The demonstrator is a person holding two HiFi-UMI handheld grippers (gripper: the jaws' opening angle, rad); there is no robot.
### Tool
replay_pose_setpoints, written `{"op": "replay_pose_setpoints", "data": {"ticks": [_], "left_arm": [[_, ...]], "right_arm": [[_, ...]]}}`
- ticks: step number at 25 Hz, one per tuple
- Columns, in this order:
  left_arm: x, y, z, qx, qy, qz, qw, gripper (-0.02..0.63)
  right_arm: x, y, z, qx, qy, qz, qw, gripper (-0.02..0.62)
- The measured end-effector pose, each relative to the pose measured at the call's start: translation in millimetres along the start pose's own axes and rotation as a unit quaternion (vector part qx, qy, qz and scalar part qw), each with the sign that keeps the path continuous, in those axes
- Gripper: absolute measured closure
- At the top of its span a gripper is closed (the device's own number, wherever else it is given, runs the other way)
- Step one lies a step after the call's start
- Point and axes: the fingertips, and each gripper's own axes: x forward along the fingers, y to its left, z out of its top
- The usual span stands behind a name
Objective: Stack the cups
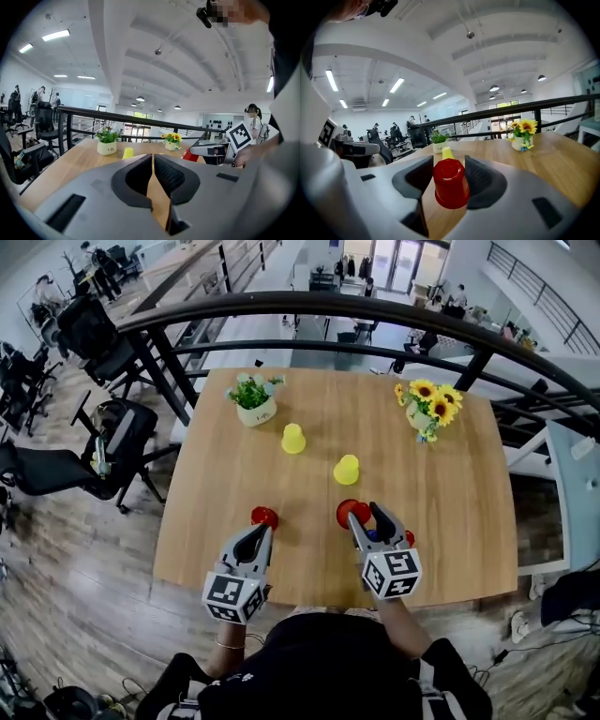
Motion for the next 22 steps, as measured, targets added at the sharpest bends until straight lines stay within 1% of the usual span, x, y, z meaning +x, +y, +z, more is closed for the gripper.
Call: {"op": "replay_pose_setpoints", "data": {"ticks": [6, 13, 16, 19, 22], "left_arm": [[30, -41, 7, 0.009, 0.003, -0.051, 0.9987, 0.581], [58, -88, 10, 0.017, 0.01, -0.087, 0.996, 0.581], [66, -106, 11, 0.023, 0.011, -0.098, 0.9948, 0.581], [70, -120, 13, 0.028, 0.013, -0.103, 0.9942, 0.581], [70, -129, 14, 0.033, 0.017, -0.099, 0.9944, 0.581]], "right_arm": [[-52, -70, 17, 0.01, -0.027, -0.086, 0.996, 0.387], [-116, -145, 12, 0.017, -0.027, -0.172, 0.985, 0.387], [-135, -162, 0, 0.015, -0.014, -0.191, 0.981, 0.387], [-144, -172, -18, 0.014, 0.006, -0.195, 0.981, 0.387], [-146, -177, -35, 0.008, 0.028, -0.193, 0.981, 0.387]]}}
